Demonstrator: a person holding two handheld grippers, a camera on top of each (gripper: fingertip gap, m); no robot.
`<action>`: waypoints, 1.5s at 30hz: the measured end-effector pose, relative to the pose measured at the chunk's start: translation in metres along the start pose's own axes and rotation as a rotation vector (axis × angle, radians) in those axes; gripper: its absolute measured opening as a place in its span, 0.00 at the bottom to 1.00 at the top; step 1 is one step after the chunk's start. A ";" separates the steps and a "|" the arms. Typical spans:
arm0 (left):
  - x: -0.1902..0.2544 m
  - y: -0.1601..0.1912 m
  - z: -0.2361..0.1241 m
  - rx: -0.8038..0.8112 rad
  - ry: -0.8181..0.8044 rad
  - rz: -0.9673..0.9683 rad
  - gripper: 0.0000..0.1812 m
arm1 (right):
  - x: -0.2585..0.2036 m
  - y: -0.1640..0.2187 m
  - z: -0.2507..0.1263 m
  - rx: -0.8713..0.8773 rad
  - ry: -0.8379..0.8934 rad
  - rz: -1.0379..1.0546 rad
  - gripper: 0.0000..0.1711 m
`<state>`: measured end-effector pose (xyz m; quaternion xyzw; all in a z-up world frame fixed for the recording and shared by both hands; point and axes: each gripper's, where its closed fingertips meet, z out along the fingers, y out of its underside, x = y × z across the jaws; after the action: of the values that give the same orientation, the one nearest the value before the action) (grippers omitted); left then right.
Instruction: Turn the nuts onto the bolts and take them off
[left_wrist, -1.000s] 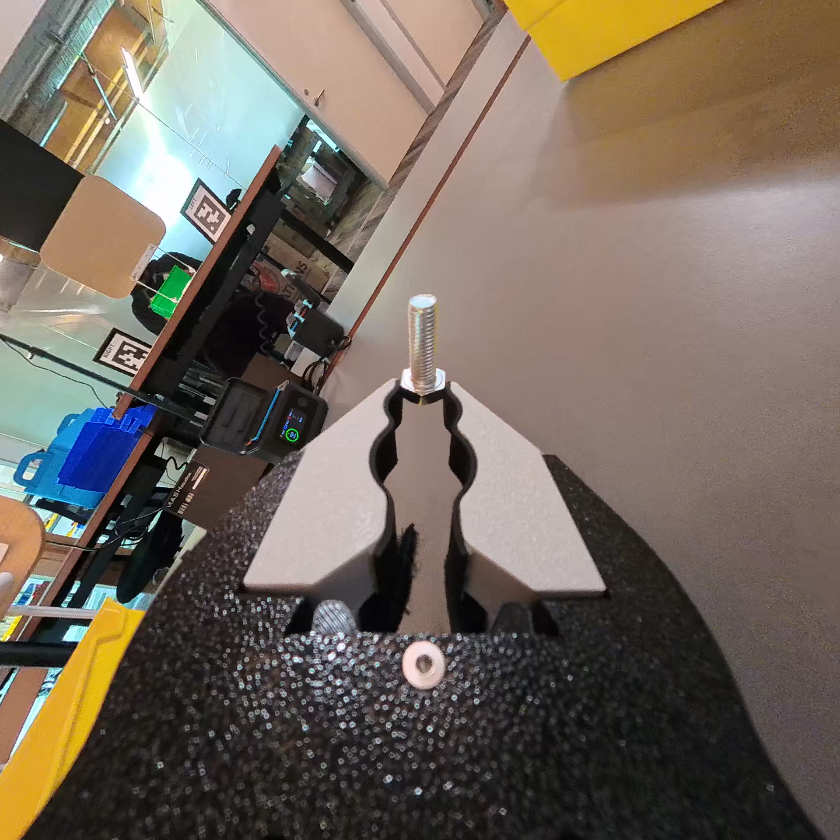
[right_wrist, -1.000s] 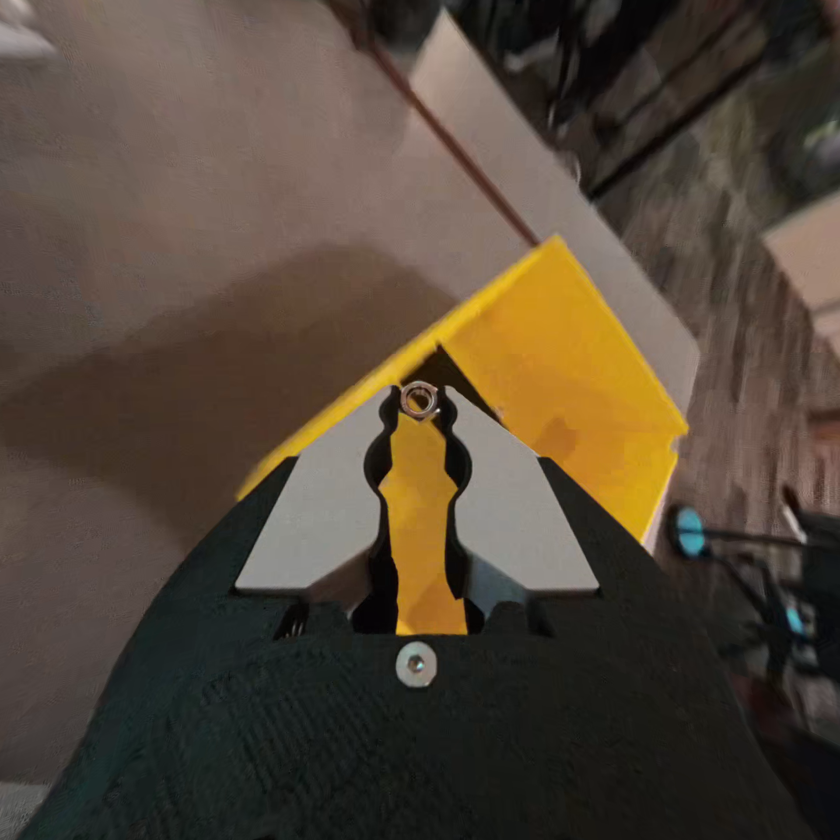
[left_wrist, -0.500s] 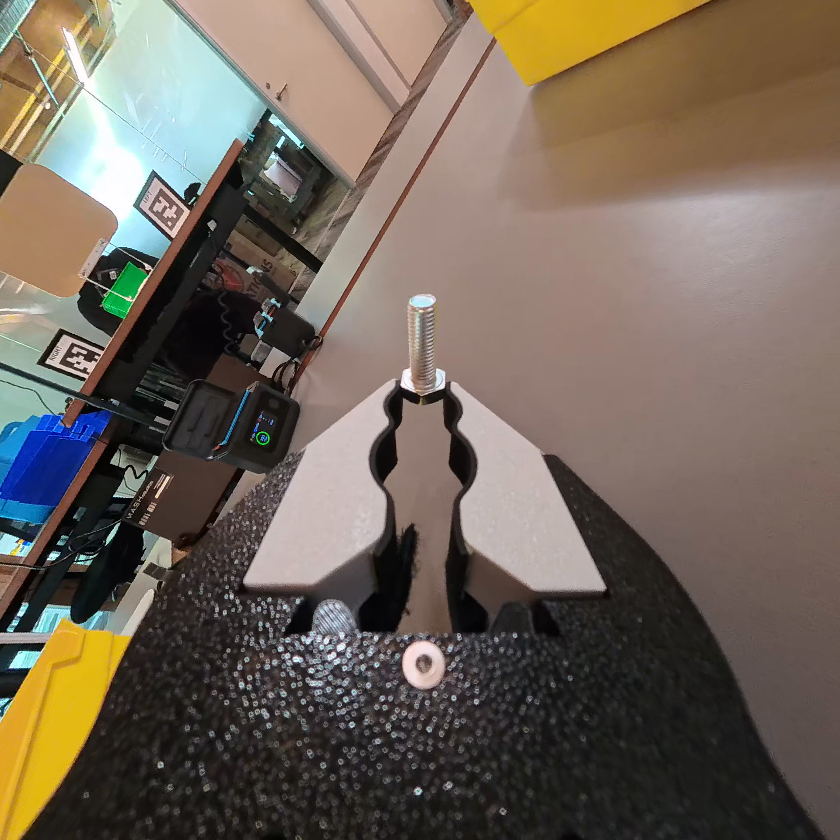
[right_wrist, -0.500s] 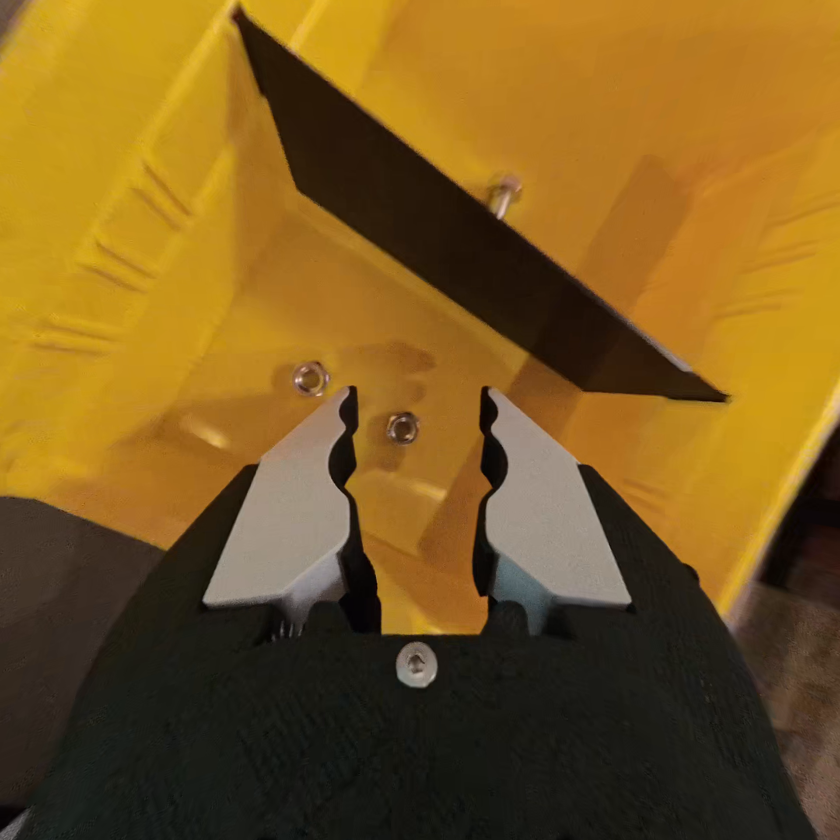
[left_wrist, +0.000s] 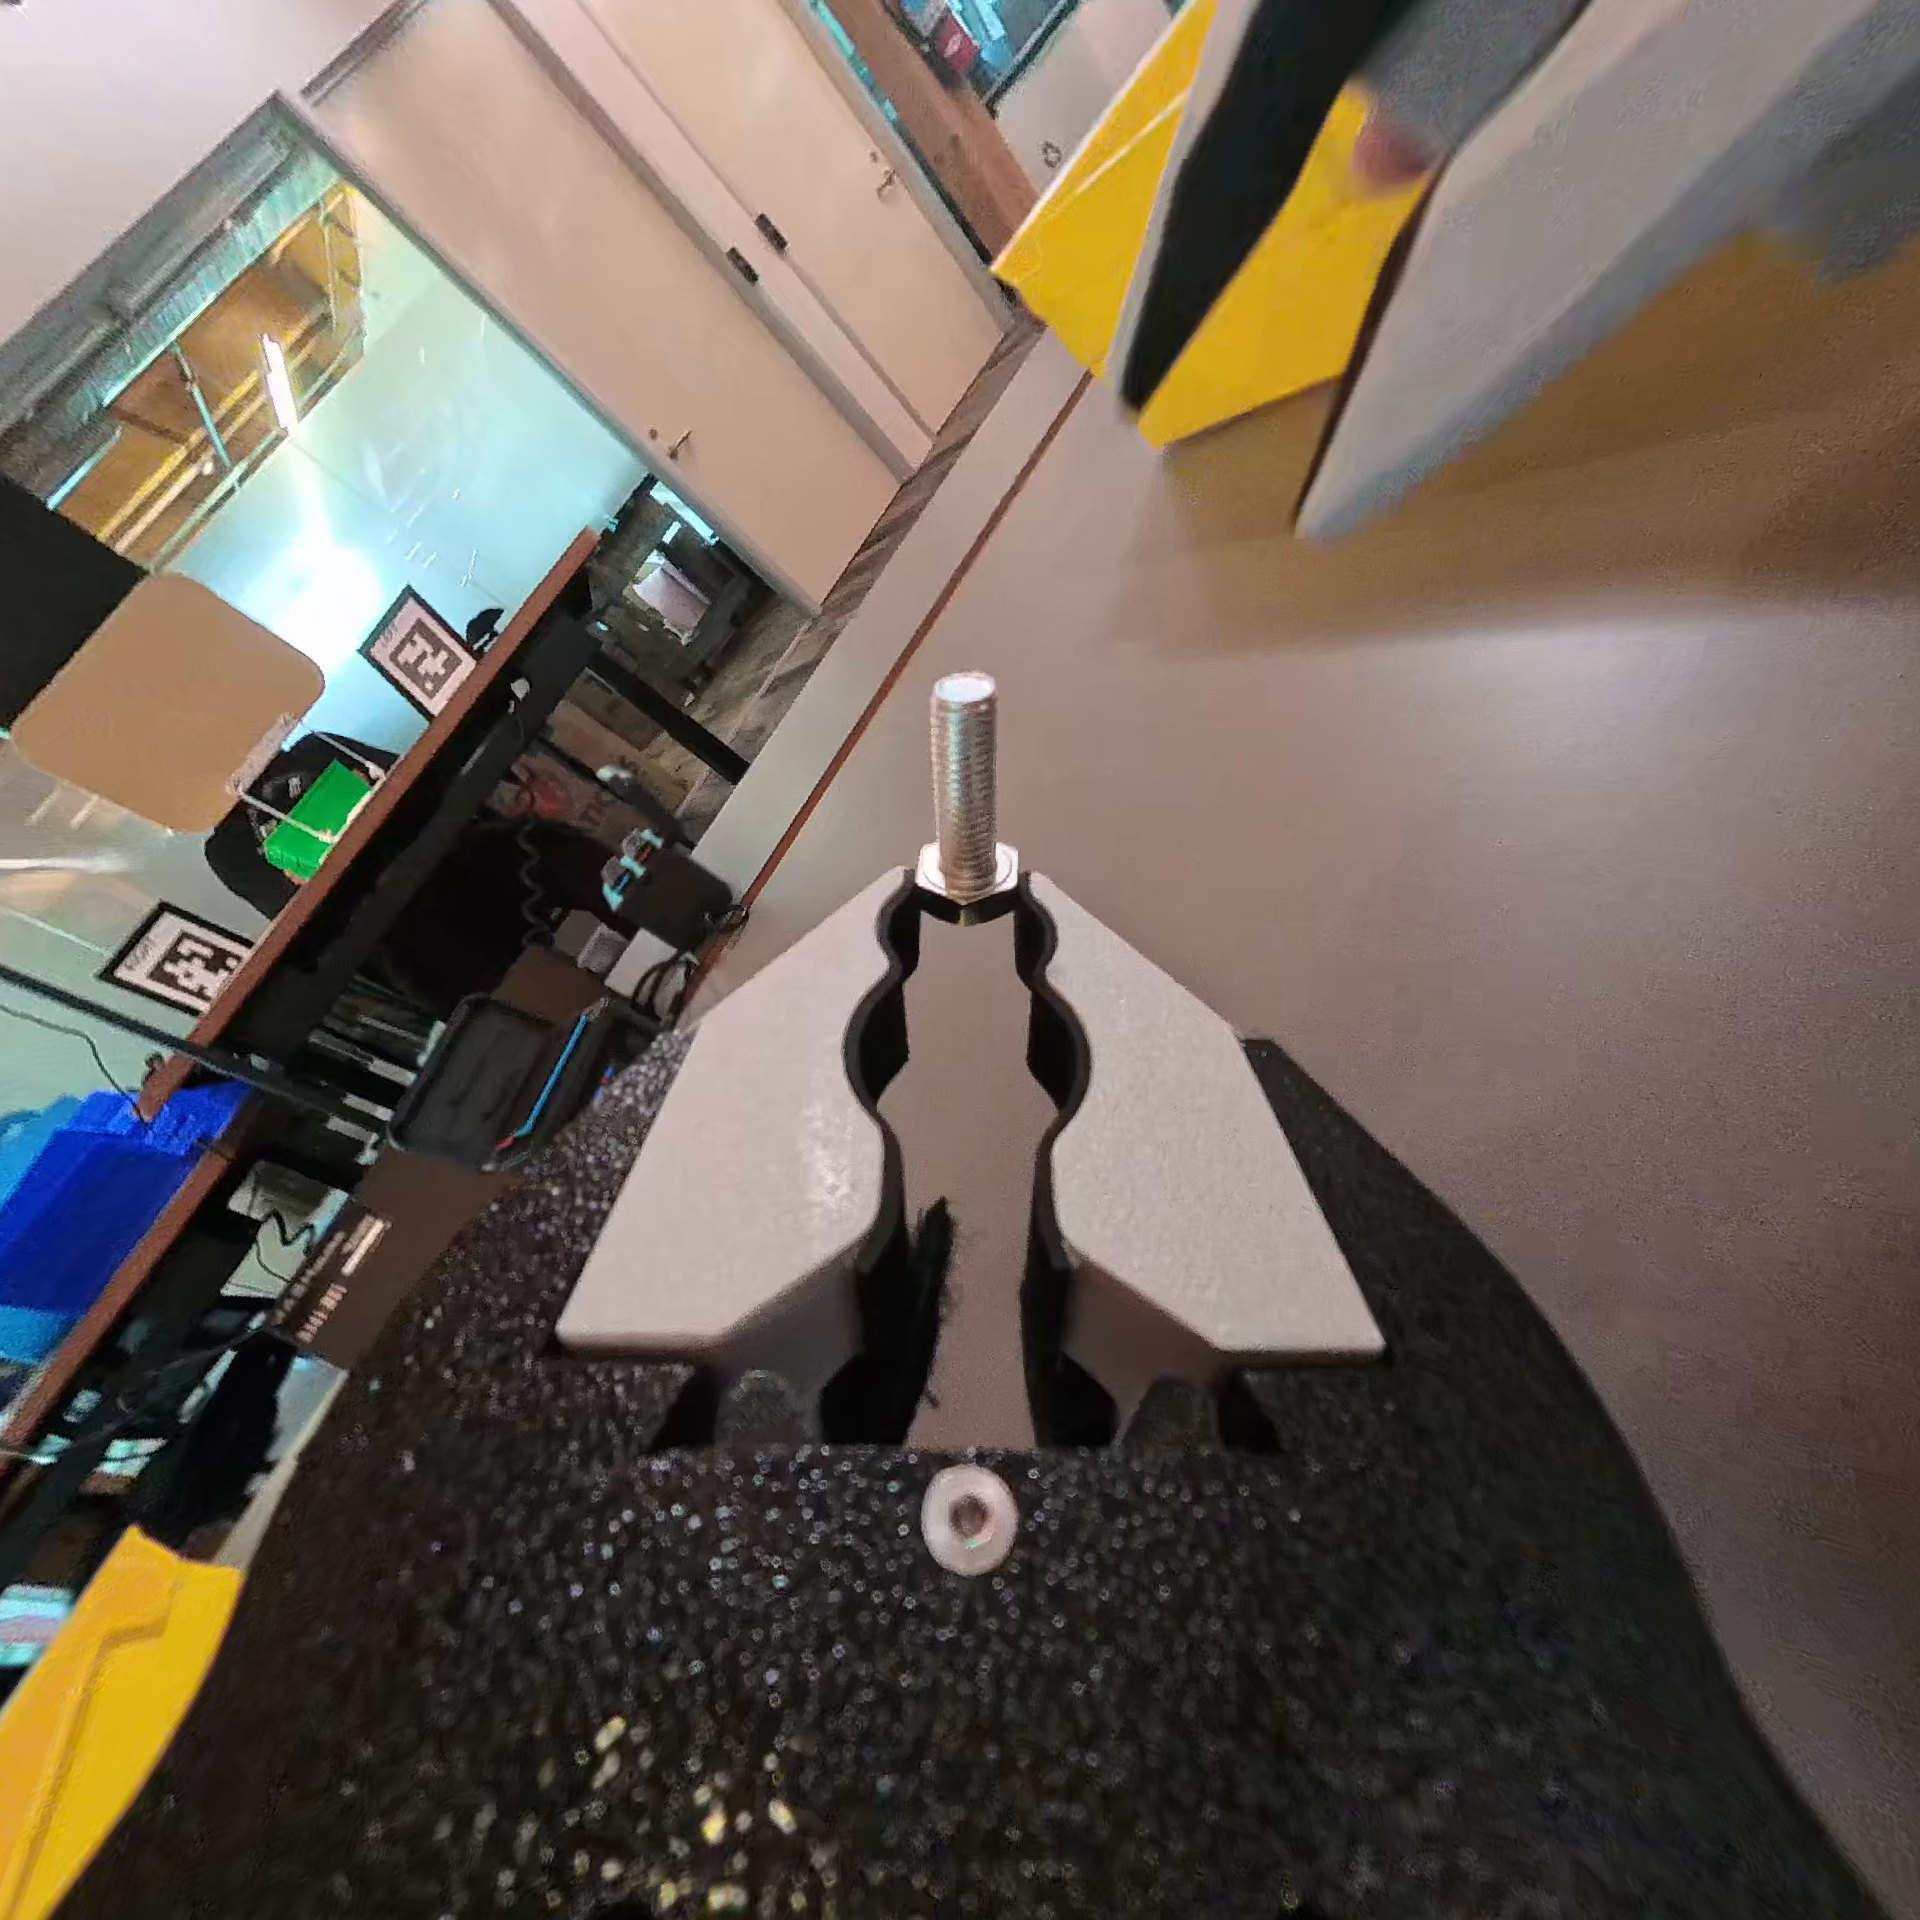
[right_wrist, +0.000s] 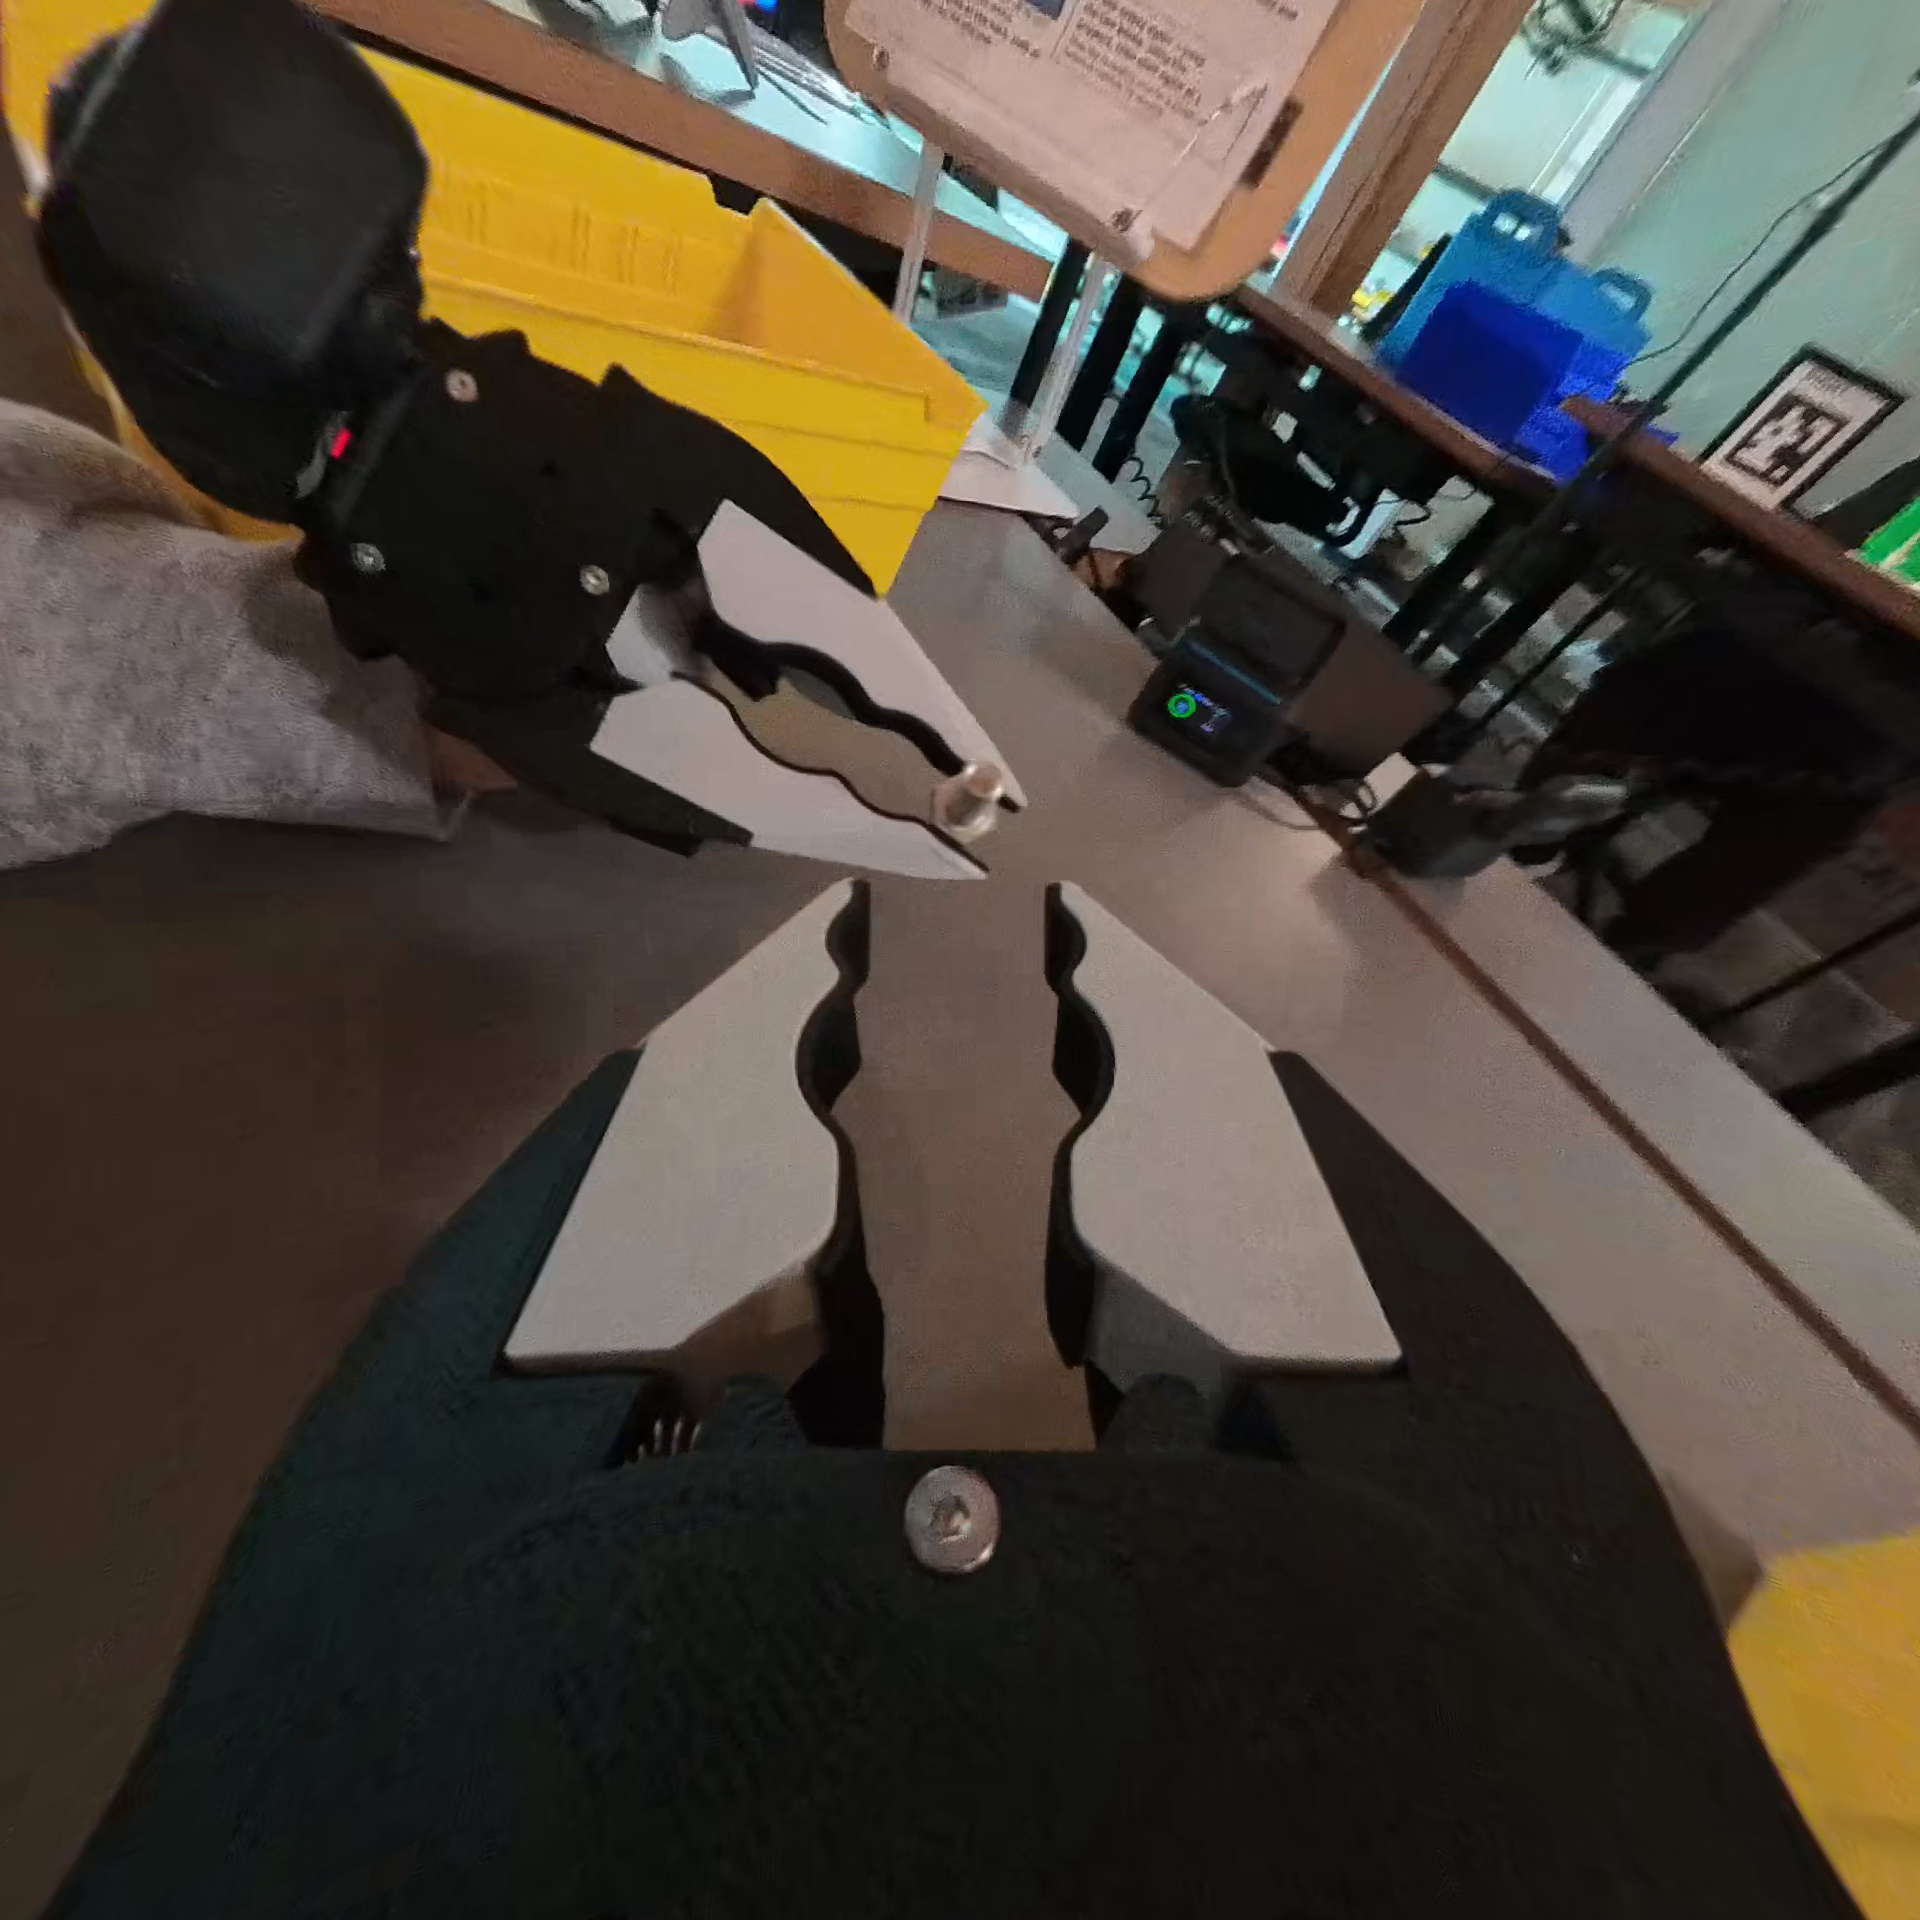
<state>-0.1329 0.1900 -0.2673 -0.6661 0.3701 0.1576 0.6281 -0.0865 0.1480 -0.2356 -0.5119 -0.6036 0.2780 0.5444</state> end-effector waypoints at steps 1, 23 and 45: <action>0.003 0.000 0.001 -0.005 0.007 0.023 0.09 | -0.004 0.001 0.006 0.002 -0.011 0.040 0.18; 0.002 -0.019 -0.004 0.104 -0.020 0.045 0.28 | 0.088 -0.005 -0.033 -0.159 0.237 0.084 0.05; 0.000 -0.015 0.000 0.079 -0.024 0.019 0.29 | 0.251 0.107 -0.142 -0.623 0.538 0.451 0.16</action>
<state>-0.1230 0.1889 -0.2568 -0.6351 0.3748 0.1569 0.6569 0.1098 0.3818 -0.2014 -0.8231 -0.3696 0.0524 0.4279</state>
